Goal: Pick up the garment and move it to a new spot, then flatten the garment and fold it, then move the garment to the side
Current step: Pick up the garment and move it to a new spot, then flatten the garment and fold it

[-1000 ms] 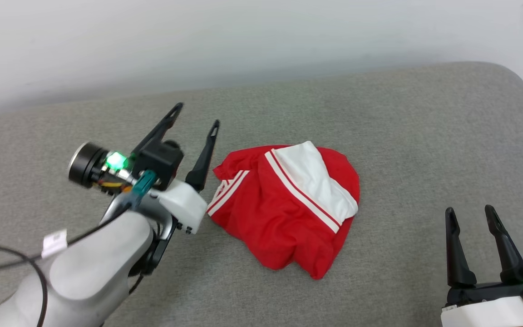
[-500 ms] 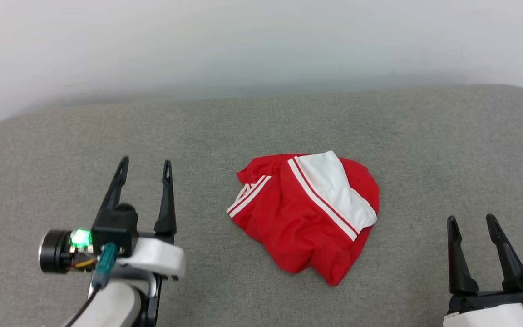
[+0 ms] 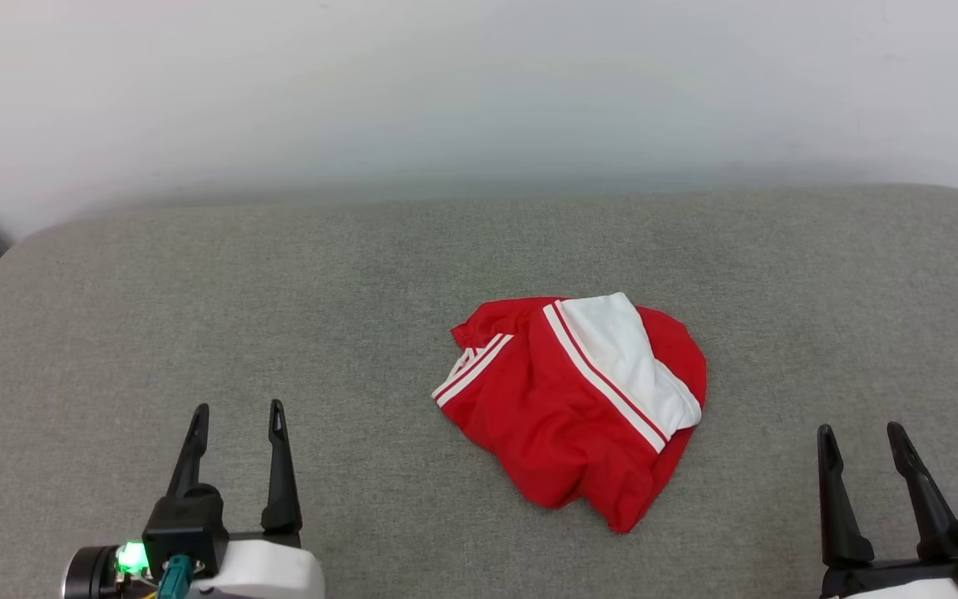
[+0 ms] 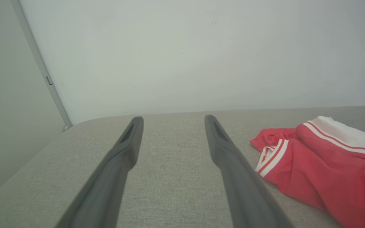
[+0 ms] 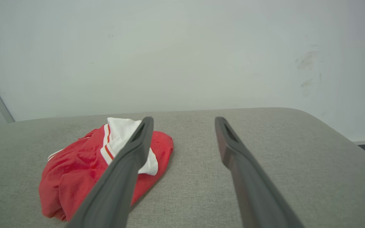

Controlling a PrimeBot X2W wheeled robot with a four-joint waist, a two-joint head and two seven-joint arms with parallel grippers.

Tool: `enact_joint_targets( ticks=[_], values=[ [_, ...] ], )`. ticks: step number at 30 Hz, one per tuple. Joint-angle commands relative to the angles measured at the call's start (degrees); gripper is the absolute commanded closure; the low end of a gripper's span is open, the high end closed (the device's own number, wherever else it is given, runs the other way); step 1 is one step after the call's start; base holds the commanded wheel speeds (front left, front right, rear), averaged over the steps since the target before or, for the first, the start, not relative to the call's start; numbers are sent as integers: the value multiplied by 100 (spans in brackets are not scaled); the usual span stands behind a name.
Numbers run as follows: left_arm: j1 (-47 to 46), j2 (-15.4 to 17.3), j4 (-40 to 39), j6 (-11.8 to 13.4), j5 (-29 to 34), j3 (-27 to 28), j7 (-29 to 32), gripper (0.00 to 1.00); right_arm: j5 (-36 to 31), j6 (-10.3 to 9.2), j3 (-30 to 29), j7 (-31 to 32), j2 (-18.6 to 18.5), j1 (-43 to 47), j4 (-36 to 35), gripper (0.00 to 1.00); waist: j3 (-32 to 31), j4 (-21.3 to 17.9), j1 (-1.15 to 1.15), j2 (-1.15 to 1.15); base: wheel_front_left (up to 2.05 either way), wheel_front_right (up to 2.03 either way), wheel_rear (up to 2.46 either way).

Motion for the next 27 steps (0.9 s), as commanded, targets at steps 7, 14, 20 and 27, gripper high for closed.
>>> enact_joint_targets(
  ticks=[7, 14, 20, 27],
  values=[
    [399, -504, 54, -558, 430, 513, -15, 0, 60, -2, 32, -12, 12, 154, 60, 0, -75, 38, 0, 0, 0, 0, 0],
    [566, -871, 196, -1001, 807, 891, -15, 0, 97, -2, 113, -12, 12, 239, 109, 0, -135, 57, 0, 0, 0, 0, 0],
    [588, -1093, 279, -1336, 1044, 1086, -15, 0, 124, -2, 174, -12, 12, 293, 132, 0, -158, 76, 0, 0, 0, 0, 0],
    [627, -1282, 316, -1621, 1205, 1315, -15, 0, 140, -2, 203, -12, 12, 321, 128, 0, -169, 82, 0, 0, 0, 0, 0]
  ],
)
